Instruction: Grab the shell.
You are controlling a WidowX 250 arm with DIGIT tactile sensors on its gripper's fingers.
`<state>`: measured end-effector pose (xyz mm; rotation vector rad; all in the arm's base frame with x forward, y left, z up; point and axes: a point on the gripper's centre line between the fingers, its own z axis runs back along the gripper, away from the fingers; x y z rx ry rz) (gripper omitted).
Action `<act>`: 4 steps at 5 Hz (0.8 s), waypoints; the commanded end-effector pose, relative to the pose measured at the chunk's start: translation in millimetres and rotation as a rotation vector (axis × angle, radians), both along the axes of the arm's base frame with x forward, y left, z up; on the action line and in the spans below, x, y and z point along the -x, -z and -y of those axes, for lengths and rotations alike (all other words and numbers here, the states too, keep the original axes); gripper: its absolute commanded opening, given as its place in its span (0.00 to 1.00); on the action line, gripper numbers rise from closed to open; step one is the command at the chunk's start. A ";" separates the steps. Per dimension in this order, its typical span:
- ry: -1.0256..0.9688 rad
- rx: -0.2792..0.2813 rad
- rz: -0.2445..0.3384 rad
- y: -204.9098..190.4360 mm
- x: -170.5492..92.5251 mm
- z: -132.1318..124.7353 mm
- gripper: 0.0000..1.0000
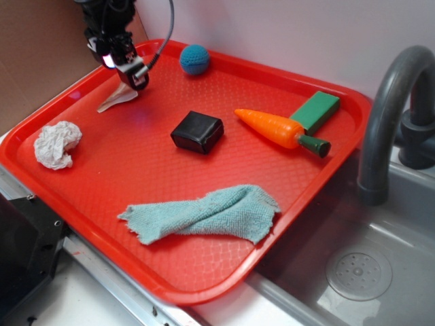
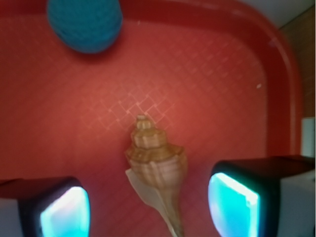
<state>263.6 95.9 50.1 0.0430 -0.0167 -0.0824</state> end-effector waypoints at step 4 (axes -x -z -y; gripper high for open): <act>-0.035 -0.073 -0.082 32.9 -1.3 -1.8 0.00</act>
